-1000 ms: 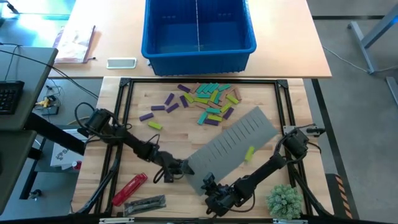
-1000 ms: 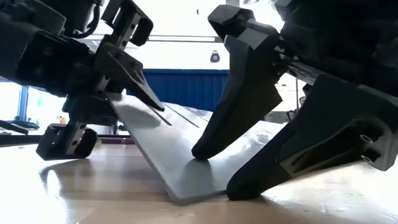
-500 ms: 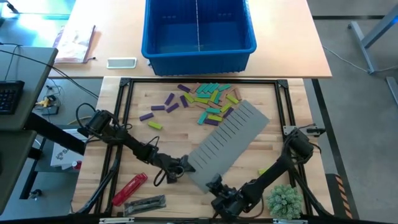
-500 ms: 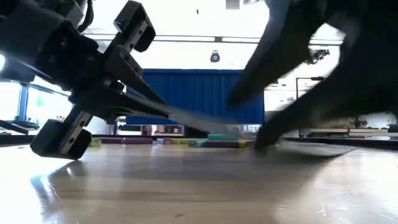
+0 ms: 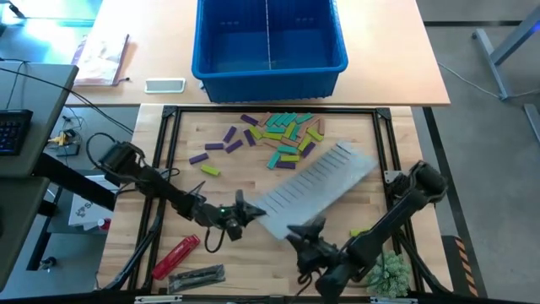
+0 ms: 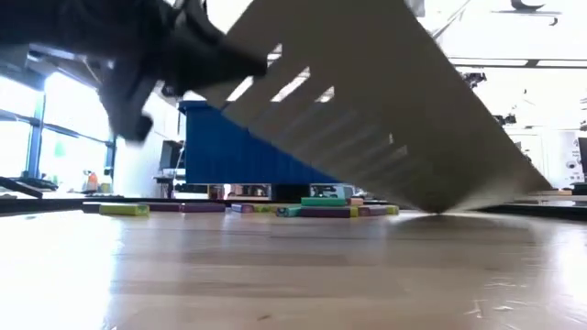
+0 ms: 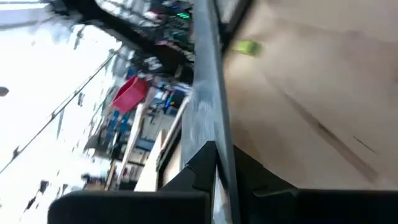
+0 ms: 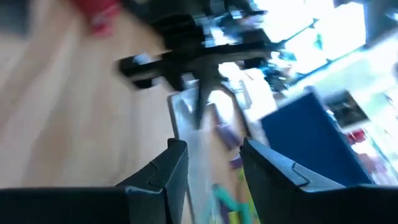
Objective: Sort blocks
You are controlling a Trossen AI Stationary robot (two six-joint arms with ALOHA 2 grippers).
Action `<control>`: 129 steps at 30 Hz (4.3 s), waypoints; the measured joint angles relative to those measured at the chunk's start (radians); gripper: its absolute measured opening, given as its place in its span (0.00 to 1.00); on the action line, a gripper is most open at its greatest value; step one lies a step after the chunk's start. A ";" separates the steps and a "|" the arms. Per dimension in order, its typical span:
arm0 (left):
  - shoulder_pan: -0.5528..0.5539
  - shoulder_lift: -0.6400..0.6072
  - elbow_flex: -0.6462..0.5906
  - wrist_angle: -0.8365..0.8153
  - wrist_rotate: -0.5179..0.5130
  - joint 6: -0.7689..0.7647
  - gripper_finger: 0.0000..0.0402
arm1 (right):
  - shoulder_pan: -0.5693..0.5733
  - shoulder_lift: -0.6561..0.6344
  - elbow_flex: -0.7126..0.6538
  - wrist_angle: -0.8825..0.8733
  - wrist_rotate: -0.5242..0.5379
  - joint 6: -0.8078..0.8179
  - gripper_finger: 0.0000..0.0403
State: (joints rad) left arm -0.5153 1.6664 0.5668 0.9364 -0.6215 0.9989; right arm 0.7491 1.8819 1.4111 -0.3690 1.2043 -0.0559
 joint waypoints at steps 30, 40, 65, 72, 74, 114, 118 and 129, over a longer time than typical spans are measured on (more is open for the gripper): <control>0.009 -0.486 0.003 -0.029 -0.168 -0.264 0.00 | -0.329 -0.505 0.001 -0.234 -0.470 0.211 0.51; 0.024 -0.507 0.003 -0.018 -0.218 -0.265 0.00 | -0.565 -0.492 0.001 -0.330 -0.770 -0.035 0.61; 0.023 -0.563 0.005 -0.001 -0.184 -0.258 0.00 | -0.682 -0.388 0.001 -0.254 -0.872 -0.118 0.02; -0.013 -0.638 0.007 -0.003 -0.225 -0.160 0.11 | -0.626 -0.466 0.001 -0.273 -0.819 -0.117 0.00; -0.016 -0.674 0.008 -0.021 -0.264 -0.155 0.17 | -0.612 -0.498 0.001 -0.276 -0.784 -0.116 0.00; 1.350 -0.192 0.842 -1.321 0.954 -0.739 0.44 | -0.506 -0.825 0.001 -0.429 -0.342 -0.105 0.00; 1.400 -0.082 0.946 -1.318 1.030 -0.699 0.44 | -0.506 -0.825 0.001 -0.489 -0.344 -0.050 0.00; 1.446 0.120 1.136 -1.476 1.109 -0.499 0.44 | -0.506 -0.824 0.001 -0.586 -0.344 0.056 0.00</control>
State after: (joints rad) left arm 0.9304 1.7867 1.7025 -0.5399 0.4872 0.4999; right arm 0.2427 1.0580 1.4124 -0.9555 0.8603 0.0002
